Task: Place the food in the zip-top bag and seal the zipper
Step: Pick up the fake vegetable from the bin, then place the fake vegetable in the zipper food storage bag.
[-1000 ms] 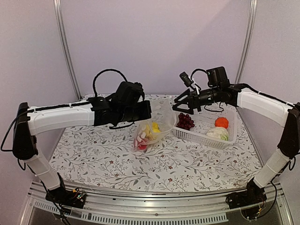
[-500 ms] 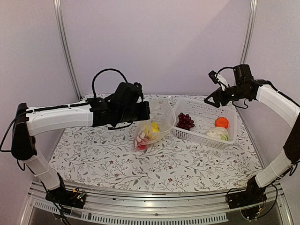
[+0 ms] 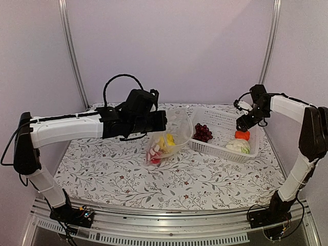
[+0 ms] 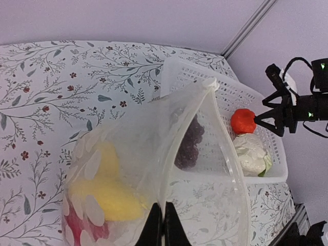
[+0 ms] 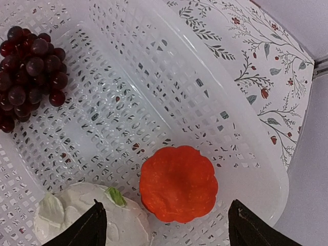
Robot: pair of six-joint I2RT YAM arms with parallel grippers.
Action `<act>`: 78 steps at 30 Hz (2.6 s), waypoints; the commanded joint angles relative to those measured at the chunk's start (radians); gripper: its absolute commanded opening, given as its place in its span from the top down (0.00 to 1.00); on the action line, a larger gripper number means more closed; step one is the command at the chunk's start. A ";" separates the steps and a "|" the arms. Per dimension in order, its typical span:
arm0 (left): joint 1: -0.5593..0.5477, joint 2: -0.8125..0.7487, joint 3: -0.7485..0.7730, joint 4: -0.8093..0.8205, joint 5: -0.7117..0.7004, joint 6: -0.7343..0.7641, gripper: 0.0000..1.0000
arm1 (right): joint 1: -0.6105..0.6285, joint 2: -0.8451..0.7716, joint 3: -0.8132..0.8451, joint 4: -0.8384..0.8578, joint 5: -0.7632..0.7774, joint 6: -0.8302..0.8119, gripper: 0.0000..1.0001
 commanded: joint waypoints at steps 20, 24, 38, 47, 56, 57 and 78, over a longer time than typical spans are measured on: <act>0.017 0.031 0.027 -0.021 0.048 0.016 1.00 | -0.007 0.245 0.028 0.037 0.157 0.027 0.32; 0.017 0.028 0.030 -0.024 0.044 0.016 1.00 | -0.008 0.201 0.023 0.037 0.146 0.030 0.43; 0.018 0.043 0.058 -0.049 0.019 0.027 1.00 | 0.017 -0.112 0.092 -0.097 -0.362 0.041 0.55; 0.018 0.045 0.064 -0.052 0.025 0.022 1.00 | 0.093 -0.159 0.143 -0.104 -0.795 0.078 0.56; 0.019 0.038 0.058 -0.060 0.024 0.017 1.00 | 0.262 -0.077 0.209 -0.085 -0.903 0.094 0.54; 0.019 0.038 0.057 -0.061 0.025 0.015 1.00 | 0.282 -0.061 0.222 -0.083 -0.901 0.096 0.54; 0.018 0.003 0.025 -0.070 0.006 0.004 1.00 | 0.398 0.000 0.280 -0.052 -0.665 0.091 0.01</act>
